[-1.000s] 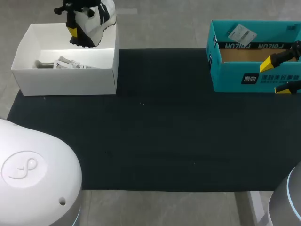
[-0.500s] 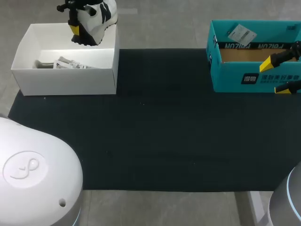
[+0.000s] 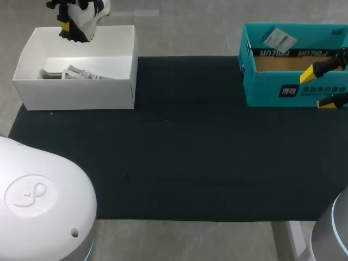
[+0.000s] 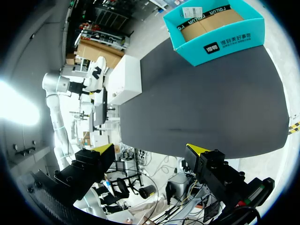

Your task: Take the shoe out of the shoebox, open the shoe tongue, remove and reinsert the insole, then place the shoe into the shoebox

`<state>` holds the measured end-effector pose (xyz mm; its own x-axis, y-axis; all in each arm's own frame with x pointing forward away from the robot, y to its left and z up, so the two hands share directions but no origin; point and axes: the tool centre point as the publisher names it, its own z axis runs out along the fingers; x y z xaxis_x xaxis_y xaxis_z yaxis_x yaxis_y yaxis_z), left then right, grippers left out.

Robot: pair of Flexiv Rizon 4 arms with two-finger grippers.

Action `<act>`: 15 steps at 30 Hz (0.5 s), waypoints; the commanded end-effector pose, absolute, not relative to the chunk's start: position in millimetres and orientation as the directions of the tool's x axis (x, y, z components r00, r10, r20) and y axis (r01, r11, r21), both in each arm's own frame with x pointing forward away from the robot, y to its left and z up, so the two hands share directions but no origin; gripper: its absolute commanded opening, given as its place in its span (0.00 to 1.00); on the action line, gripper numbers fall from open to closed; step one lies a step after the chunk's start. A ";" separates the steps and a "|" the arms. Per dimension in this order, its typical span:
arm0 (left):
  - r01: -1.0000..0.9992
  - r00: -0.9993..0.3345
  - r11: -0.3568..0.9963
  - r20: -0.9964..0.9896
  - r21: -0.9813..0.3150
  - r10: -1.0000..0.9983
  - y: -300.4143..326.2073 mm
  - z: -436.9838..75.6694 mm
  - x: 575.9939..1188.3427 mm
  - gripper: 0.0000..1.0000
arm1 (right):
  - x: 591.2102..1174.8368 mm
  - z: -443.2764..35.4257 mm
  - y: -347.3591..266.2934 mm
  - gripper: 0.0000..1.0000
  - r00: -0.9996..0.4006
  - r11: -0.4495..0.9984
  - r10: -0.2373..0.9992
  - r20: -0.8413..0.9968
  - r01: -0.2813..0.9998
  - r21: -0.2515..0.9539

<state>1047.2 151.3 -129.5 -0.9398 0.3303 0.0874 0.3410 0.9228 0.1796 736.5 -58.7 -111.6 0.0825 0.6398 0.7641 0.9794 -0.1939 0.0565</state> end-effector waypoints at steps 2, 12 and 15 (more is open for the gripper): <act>0.304 -0.953 0.936 0.062 0.179 0.298 192.8 -135.5 1074.0 0.00 | 736.1 -112.3 -58.4 1.00 0.084 -0.196 0.641 0.763 0.979 0.057; 0.225 -0.974 0.934 0.037 0.276 0.224 247.1 -134.3 1137.7 0.00 | 736.1 -112.3 -58.4 1.00 0.084 -0.196 0.641 0.763 0.979 0.057; 0.220 -0.975 0.934 0.030 0.283 0.220 255.0 -138.8 1154.9 0.00 | 736.1 -112.3 -58.4 1.00 0.084 -0.196 0.641 0.763 0.979 0.057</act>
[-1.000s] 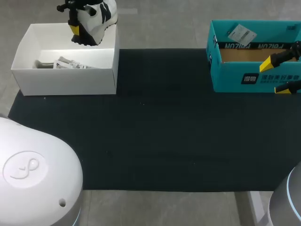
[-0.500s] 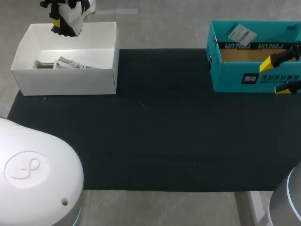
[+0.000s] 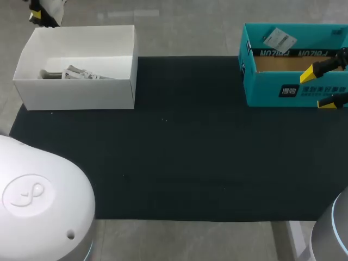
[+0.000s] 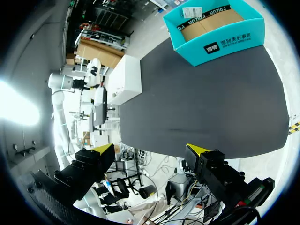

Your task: Take the shoe out of the shoebox, open the shoe tongue, remove and reinsert the insole, then place the shoe into the shoebox

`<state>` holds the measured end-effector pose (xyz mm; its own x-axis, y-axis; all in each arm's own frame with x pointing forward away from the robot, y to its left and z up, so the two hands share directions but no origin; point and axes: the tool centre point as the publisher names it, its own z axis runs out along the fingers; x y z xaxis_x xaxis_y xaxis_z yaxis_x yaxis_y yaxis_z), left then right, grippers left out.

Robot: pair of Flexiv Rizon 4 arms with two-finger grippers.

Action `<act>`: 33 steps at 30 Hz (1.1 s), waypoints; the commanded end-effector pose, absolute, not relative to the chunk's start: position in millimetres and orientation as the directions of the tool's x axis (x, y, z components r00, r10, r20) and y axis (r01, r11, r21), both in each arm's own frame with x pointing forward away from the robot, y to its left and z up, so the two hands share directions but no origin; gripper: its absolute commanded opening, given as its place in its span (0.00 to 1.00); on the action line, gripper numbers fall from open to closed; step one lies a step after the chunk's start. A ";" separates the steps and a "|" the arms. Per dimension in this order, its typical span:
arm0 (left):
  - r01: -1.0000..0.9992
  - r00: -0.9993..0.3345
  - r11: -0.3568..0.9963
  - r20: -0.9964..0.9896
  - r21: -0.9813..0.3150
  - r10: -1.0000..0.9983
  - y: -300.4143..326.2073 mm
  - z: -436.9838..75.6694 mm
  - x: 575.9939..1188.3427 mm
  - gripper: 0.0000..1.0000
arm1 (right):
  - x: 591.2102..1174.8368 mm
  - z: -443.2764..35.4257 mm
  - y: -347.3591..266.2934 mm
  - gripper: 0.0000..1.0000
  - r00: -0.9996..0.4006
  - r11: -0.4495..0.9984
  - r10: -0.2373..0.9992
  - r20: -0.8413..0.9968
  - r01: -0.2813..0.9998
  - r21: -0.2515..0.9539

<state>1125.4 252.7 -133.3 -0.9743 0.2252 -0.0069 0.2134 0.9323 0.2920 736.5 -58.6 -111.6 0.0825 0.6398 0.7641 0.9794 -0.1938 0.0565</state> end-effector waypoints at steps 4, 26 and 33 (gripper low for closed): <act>0.297 -0.954 0.931 0.020 0.211 0.299 264.6 -145.6 1169.5 0.00 | 736.1 -112.3 -58.4 1.00 0.084 -0.196 0.641 0.763 0.979 0.057; 0.993 -0.118 0.119 0.201 0.010 0.972 283.9 -137.5 1159.0 0.00 | 736.1 -112.3 -58.4 1.00 0.084 -0.196 0.641 0.763 0.979 0.057; 0.993 -0.118 0.119 0.201 0.010 0.972 283.9 -137.5 1159.0 0.00 | 736.1 -112.3 -58.4 1.00 0.084 -0.196 0.641 0.763 0.979 0.057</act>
